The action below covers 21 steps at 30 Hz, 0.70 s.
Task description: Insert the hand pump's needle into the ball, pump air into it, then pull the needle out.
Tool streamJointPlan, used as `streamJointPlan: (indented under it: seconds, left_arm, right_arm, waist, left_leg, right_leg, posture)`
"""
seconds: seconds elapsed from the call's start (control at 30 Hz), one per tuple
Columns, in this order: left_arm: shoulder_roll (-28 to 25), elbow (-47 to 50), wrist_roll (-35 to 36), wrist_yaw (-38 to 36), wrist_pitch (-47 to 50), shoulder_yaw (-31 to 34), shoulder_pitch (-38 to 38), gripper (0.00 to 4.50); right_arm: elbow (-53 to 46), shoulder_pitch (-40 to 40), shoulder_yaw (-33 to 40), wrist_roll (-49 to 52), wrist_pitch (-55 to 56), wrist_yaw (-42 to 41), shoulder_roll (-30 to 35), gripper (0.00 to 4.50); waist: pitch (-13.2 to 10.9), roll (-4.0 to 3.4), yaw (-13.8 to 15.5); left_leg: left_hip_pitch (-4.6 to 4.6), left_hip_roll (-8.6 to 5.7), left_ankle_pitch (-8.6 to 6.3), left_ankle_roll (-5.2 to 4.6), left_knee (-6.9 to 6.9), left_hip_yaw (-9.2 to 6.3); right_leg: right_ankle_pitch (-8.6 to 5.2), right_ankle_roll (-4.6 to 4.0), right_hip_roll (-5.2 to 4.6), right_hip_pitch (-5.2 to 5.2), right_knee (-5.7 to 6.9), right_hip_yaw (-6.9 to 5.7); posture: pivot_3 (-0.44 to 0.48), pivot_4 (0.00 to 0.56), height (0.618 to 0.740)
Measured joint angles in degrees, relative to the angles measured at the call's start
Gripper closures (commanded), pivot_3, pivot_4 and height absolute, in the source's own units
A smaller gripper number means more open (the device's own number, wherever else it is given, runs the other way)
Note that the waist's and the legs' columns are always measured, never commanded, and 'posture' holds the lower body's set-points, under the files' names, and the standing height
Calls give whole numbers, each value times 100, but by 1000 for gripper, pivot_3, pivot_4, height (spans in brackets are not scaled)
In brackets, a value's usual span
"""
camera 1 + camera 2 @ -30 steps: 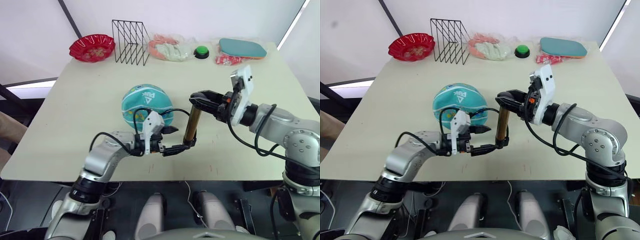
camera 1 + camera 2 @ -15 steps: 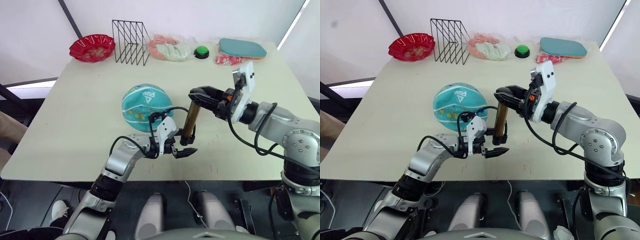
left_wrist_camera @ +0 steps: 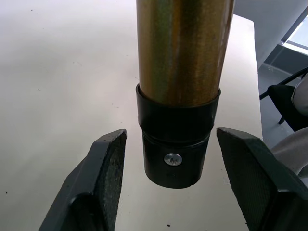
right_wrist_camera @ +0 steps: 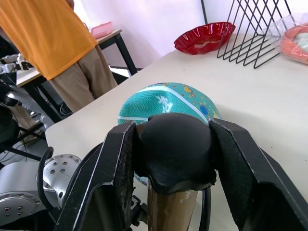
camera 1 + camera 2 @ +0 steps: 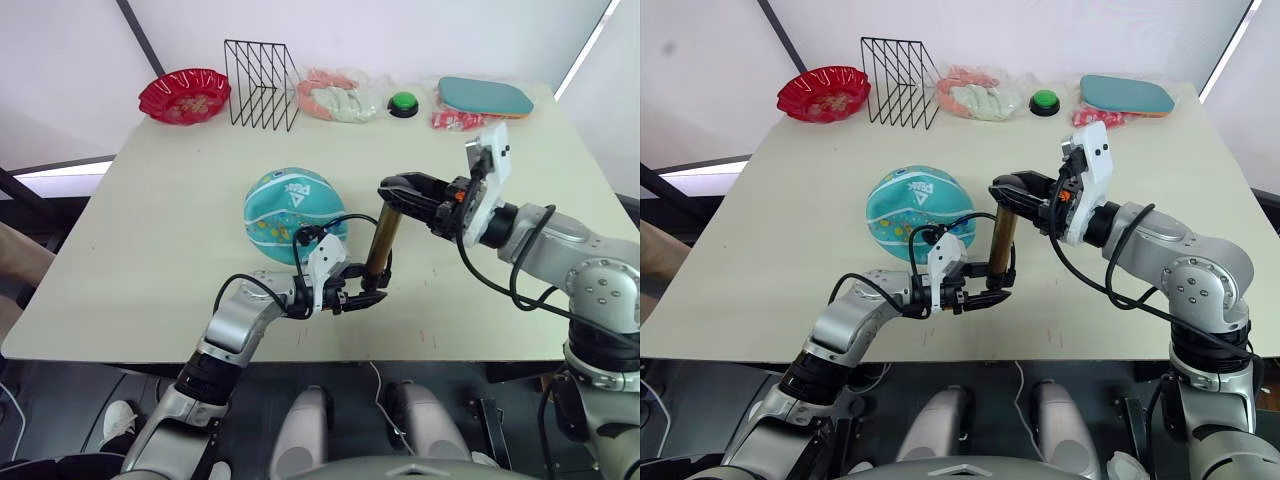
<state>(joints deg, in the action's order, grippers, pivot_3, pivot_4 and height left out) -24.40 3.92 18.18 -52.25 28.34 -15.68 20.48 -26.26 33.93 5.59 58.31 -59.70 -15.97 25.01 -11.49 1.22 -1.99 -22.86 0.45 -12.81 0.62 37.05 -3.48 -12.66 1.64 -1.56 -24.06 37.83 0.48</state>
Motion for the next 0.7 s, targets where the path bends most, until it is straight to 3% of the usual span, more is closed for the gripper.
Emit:
streamJointPlan:
  seconds: [0.63, 0.7]
  left_arm:
    - [30, 0, 1, 3, 1, 4, 6, 1317]
    - [49, 0, 1, 4, 0, 4, 24, 1839]
  right_arm:
    - [-1, -1, 0, -10, 0, -4, 1, 2643]
    - [-1, -1, -7, -10, 0, -5, 1, 2643]
  waist:
    - [0, 0, 0]
    - [0, 0, 0]
  left_leg:
    - [0, 0, 0, 0, 0, 0]
    - [0, 0, 0, 0, 0, 0]
  right_leg:
    - [0, 0, 0, 0, 0, 0]
    - [0, 0, 0, 0, 0, 0]
  posture:
    - [0, 150, 740]
    - [0, 150, 740]
